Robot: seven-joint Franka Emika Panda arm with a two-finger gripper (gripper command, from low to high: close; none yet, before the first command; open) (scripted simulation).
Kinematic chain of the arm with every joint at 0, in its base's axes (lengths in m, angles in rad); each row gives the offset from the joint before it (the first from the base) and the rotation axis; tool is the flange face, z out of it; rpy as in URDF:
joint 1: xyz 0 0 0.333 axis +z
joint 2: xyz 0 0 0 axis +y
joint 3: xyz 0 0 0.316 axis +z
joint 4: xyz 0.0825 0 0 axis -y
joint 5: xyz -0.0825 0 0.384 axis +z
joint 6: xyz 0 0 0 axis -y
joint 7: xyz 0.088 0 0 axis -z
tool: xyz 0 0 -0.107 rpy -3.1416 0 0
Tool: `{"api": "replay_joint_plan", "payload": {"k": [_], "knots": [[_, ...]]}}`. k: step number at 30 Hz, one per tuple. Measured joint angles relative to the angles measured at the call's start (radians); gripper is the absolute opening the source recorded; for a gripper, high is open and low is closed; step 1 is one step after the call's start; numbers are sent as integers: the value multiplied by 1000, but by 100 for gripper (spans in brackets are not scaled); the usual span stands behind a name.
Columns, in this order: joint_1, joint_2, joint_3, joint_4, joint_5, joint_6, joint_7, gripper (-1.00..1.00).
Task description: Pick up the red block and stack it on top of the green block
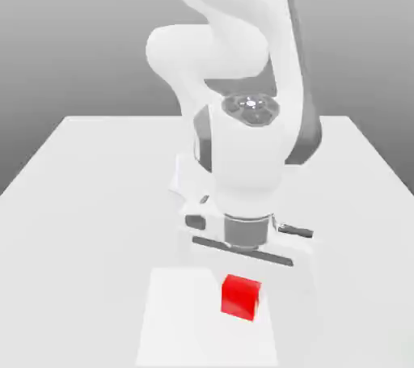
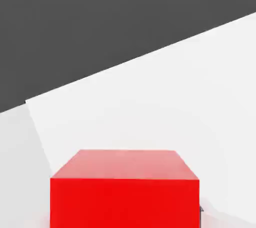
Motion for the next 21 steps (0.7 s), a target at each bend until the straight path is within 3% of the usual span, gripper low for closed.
{"api": "replay_joint_plan", "payload": {"k": [13,17,18,21], "knots": [[299,211,136,439,-109,-251,260,-100],[355,333,104,488,-169,-172,321,-100],[363,353,96,491,-179,-155,329,100],[363,353,96,491,-179,-155,329,100]]}}
